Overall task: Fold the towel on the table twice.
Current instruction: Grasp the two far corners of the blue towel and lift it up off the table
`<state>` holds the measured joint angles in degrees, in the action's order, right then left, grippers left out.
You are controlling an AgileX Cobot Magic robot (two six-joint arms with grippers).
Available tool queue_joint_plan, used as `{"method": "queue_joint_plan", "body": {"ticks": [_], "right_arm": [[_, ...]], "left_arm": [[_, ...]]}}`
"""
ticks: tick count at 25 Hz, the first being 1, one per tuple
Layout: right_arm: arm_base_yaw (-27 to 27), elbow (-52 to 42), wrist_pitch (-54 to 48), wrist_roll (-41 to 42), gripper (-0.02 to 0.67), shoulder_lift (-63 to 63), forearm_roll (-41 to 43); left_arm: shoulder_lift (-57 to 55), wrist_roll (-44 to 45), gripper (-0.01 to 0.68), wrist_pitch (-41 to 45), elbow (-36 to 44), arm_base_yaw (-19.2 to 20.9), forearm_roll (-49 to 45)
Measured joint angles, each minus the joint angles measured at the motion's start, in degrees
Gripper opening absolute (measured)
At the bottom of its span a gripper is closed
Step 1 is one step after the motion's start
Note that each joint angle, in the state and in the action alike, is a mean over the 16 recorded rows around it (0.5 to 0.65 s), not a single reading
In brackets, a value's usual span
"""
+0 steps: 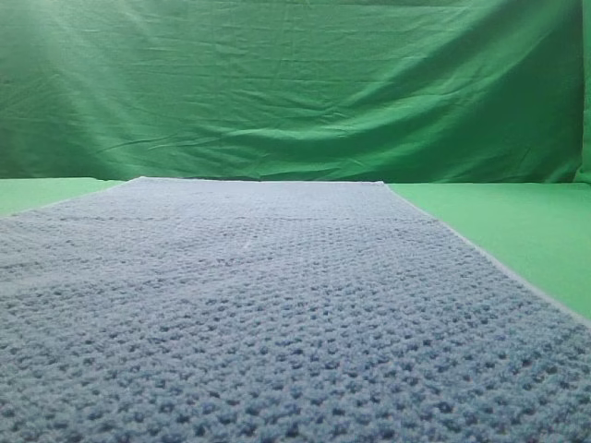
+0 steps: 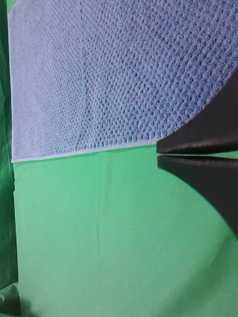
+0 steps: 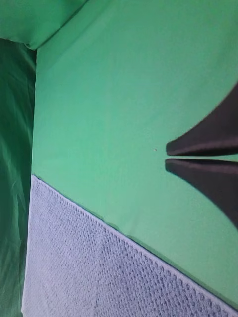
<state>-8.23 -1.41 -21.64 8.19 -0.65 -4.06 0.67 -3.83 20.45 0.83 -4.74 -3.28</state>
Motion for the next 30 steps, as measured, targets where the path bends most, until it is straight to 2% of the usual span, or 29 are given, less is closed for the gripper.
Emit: {"method": "queue_joint_plan", "body": {"ticks": [21, 30], "right_arm": [[0.00, 0.00, 0.03, 0.00, 0.000, 0.00, 0.00], [0.00, -0.08, 3.81, 0.00, 0.000, 0.00, 0.00]], "left_arm": [[0.00, -0.01, 0.000, -0.62, 0.01, 0.00, 0.71], [0.00, -0.09, 0.000, -8.41, 0.03, 0.00, 7.55]]}}
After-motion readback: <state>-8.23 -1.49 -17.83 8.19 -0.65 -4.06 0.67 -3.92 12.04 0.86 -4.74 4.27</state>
